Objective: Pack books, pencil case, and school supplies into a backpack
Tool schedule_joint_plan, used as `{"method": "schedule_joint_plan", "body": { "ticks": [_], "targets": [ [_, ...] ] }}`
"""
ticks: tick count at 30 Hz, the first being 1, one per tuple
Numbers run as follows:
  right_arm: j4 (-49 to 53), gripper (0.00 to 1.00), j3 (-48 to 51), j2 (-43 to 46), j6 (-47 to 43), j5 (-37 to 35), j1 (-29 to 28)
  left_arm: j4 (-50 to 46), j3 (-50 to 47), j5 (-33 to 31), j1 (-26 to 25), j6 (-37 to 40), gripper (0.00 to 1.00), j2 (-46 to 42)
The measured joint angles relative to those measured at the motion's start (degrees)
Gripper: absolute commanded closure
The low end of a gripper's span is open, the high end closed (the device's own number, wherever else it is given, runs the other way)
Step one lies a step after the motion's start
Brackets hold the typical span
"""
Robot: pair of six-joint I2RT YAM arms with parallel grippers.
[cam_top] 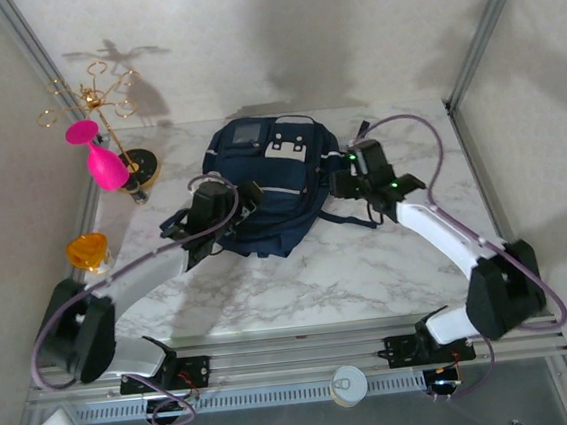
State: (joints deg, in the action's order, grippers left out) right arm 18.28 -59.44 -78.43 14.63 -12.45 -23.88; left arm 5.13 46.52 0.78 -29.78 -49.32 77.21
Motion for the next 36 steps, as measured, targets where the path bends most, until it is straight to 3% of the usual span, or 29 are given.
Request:
{"method": "schedule_joint_plan", "body": {
  "ticks": [4,5,8,11,15,21,28,36],
  "targets": [
    [-8.7,0.07,10.3,6.6,5.5,-6.3,10.9,-1.9,-2.5,-13.0,1.4,8.1,0.00,-8.6],
    [-12.3,0.02,14.0,7.7,6.4,-8.9,13.7,-0.6,-4.0,-17.3,2.4,11.1,0.00,-9.5],
    [-25.0,0.01,24.8,8.4,5.8,-15.0,18.8,6.1,-11.0,-27.3,6.6,20.1,0.00,-9.2],
    [-40.5,0.01,34.1,4.9,2.8,-16.7,21.4,14.1,-18.8,-31.3,12.2,28.4,0.00,-6.1],
    [-60.0,0.01,40.9,-3.6,-2.6,-11.6,22.6,28.9,-26.2,-29.9,17.4,36.7,0.00,-3.2],
    [-81.7,0.01,46.9,-9.4,-8.9,0.5,22.8,52.7,-32.5,-22.1,19.5,45.6,0.00,4.8],
    [-89.4,0.01,47.5,-9.9,-11.3,4.9,22.8,64.0,-33.4,-14.0,25.1,46.2,0.01,10.7],
    [-90.6,0.01,47.5,-9.9,-11.7,5.3,22.8,67.1,-33.6,-11.6,25.5,46.1,0.01,10.9]
  ]
}}
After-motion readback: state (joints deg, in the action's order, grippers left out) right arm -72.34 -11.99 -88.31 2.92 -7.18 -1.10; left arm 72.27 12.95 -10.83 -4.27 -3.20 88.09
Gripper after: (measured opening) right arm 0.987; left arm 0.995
